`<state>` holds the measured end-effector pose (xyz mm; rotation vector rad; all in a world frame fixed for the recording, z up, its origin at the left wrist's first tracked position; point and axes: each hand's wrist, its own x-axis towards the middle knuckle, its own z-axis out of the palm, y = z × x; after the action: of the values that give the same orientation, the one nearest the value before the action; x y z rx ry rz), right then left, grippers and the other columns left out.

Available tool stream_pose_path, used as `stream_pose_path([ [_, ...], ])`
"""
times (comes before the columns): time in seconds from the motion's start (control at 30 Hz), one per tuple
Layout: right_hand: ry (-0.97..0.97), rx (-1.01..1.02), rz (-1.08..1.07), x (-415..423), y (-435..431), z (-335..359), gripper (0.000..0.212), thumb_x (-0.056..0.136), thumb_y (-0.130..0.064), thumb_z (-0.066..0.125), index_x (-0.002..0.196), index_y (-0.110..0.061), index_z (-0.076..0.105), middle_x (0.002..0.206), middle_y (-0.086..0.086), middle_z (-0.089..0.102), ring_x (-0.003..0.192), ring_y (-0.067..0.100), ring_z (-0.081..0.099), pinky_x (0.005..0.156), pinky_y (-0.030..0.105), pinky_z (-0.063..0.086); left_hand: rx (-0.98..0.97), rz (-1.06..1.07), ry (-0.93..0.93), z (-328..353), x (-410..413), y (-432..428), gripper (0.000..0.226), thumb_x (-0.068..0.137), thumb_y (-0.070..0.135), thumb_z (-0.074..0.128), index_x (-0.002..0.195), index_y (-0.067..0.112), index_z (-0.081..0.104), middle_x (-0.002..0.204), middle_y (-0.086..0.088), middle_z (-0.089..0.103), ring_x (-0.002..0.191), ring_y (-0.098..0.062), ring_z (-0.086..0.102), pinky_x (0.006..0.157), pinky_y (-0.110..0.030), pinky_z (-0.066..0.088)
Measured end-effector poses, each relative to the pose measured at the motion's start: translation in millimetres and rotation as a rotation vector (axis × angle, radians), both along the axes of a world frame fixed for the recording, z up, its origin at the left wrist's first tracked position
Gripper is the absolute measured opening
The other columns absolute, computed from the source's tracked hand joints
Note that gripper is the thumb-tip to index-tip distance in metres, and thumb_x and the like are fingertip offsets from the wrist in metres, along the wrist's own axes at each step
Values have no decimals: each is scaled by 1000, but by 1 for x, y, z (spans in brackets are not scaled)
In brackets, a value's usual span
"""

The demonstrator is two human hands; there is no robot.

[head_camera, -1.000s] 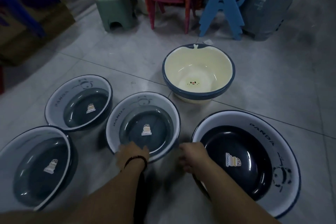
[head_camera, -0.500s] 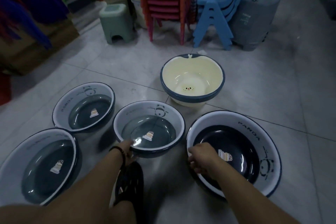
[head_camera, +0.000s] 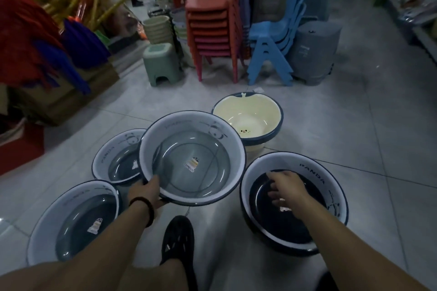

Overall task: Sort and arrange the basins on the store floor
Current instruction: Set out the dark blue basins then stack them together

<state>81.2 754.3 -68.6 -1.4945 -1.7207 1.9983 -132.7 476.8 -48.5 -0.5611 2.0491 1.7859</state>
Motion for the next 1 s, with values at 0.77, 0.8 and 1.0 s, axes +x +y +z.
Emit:
stream_pose_path([
  [0.77,-288,239,-241,158,74,-59,23,95,-13,62,115,-8,54,101,11,64,89,30,66,73,44,63,-244,-628,64,-74,141,176,54,83,-3,57,133,17,56,113,-6,70,95,-27,67,85,-42,60],
  [0.8,-307,244,-209,155,74,-63,22,94,-12,60,115,-8,57,102,11,65,90,29,66,73,40,61,-275,-645,81,-76,141,174,48,84,-3,56,127,18,59,108,-5,70,92,-25,66,81,-39,59],
  [1.0,-437,185,-117,150,75,-89,16,92,-5,57,105,1,66,94,16,69,76,25,63,58,29,49,-359,-746,151,-98,139,175,43,93,5,59,130,25,52,98,5,59,87,-16,58,76,-30,50],
])
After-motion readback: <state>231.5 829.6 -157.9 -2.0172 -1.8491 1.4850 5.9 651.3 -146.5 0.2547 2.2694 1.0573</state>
